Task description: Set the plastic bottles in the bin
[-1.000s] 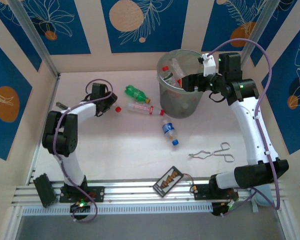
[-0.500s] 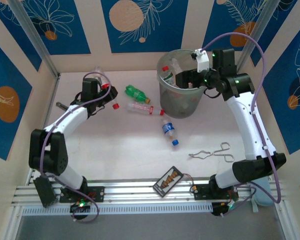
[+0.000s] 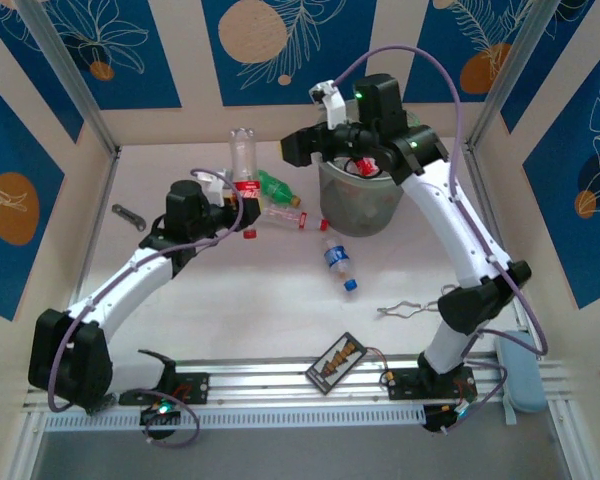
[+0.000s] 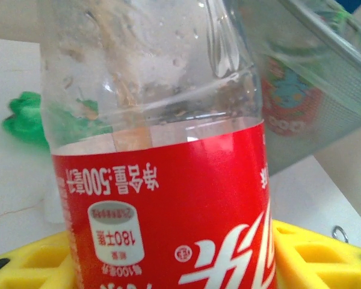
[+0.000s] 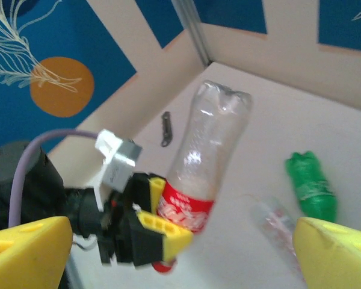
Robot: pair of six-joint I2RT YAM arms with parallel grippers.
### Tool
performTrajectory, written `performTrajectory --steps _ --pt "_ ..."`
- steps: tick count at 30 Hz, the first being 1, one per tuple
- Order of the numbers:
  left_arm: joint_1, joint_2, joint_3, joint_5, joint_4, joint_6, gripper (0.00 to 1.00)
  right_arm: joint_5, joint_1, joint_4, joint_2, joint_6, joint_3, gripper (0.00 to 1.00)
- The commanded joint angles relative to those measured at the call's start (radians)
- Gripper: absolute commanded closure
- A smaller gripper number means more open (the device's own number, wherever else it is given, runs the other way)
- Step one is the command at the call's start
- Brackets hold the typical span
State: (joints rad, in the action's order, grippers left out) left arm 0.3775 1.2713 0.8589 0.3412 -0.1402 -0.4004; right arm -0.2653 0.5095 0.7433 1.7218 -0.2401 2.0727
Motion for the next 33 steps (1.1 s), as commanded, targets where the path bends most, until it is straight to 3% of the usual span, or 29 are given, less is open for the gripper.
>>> performTrajectory --steps 1,14,24,27,28,30,32,33 --pt "0.045 -0.034 -0.033 0.021 -0.138 0.059 1.00 -0.096 0.004 -0.049 0.074 -0.130 0.052 0.04" --pt "0.151 -0.003 -0.026 0.016 -0.197 0.089 1.00 -0.147 0.012 0.080 0.328 -0.175 0.280 0.02" --pt "0.162 -0.006 0.017 -0.036 -0.129 0.058 1.00 -0.175 0.009 0.087 0.314 -0.162 0.264 0.39" --pt "0.172 -0.010 0.041 -0.030 -0.123 0.048 1.00 -0.177 0.009 0.082 0.304 -0.159 0.267 0.44" --pt "0.174 -0.012 0.049 -0.032 -0.120 0.046 0.91 -0.176 0.009 0.083 0.302 -0.155 0.273 0.44" --pt "0.175 -0.026 0.054 -0.056 -0.130 0.025 0.51 -0.173 0.008 0.085 0.299 -0.142 0.296 0.45" --pt "0.175 -0.054 0.042 -0.074 -0.166 -0.002 0.20 -0.162 0.002 0.091 0.296 -0.122 0.329 0.46" --pt "0.176 -0.071 0.037 -0.085 -0.180 -0.017 0.12 -0.152 -0.003 0.098 0.295 -0.108 0.354 0.47"
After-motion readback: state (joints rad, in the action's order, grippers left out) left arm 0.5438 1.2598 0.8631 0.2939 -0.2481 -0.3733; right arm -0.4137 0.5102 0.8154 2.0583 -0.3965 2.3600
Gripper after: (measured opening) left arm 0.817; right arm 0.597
